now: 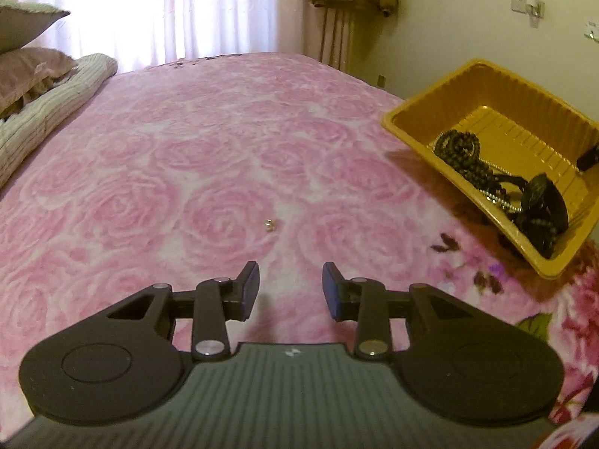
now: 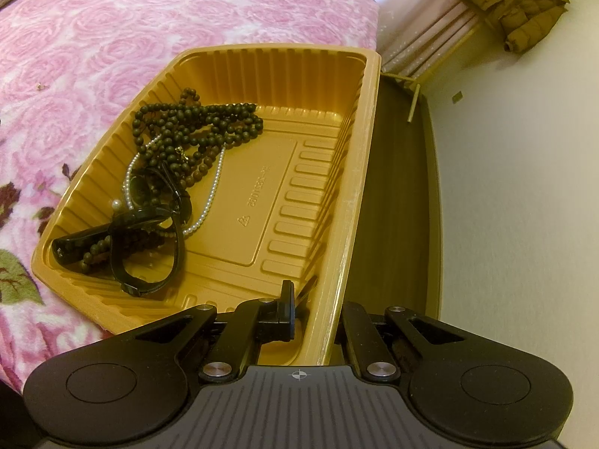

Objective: Organize jewelry
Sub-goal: 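Grasp the small gold earring on the bedspread with the left gripper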

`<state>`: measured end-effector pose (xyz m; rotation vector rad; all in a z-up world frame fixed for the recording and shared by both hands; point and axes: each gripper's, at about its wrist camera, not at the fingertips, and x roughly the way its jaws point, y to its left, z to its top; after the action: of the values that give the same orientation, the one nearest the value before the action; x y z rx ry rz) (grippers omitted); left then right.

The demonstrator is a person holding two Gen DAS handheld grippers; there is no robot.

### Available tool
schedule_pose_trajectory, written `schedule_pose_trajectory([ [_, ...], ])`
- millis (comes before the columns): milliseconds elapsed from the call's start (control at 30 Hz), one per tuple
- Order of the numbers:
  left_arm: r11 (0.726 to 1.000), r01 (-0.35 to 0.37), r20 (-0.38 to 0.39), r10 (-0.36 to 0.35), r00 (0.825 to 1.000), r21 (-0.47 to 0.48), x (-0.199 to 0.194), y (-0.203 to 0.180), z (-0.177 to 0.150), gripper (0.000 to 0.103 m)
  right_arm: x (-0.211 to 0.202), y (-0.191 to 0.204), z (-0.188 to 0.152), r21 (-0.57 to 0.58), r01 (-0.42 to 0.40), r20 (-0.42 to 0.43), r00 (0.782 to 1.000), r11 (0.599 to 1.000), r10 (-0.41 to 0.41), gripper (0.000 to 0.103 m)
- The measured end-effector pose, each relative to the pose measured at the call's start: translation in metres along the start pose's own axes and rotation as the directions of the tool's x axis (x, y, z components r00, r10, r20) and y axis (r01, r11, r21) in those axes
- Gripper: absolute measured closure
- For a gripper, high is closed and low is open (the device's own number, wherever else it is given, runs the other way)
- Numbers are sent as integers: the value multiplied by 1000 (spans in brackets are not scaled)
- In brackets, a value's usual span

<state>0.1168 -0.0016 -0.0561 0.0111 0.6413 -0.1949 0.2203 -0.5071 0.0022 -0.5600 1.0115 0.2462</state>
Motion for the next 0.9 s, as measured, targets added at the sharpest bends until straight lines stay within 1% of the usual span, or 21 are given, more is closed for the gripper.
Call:
schedule_pose_trajectory([
  [100,1000,-6,9,6,1000,16,8,-5,3,70,0,0,0,0,-1,0,1000,1000,1,98],
  [200,1000,-16,7,16,1000,22,23,-2,9,70,0,0,0,0,-1,0,1000,1000,1,98],
  [400,999,-45,0,45,999,6,53,8,22,72,1,0,0,1,-2,0,1000,1000,2,98],
  [500,999,-52,-7,52,999,7,65,11,25,78,1,0,0,1,-2,-1,1000,1000,2,98],
  [633,998,-58,-6,58,998,31,72,11,27,83,2,0,0,2,-4,-1,1000,1000,4,98],
  [700,997,-59,-8,59,998,40,74,11,27,90,2,0,0,3,-4,-2,1000,1000,4,98],
  [800,997,-64,-9,65,998,54,74,9,27,94,2,-1,-1,1,-3,-1,1000,1000,3,98],
  [900,995,-69,-9,69,998,69,73,7,26,95,2,-1,-1,2,-4,-1,1000,1000,4,98],
])
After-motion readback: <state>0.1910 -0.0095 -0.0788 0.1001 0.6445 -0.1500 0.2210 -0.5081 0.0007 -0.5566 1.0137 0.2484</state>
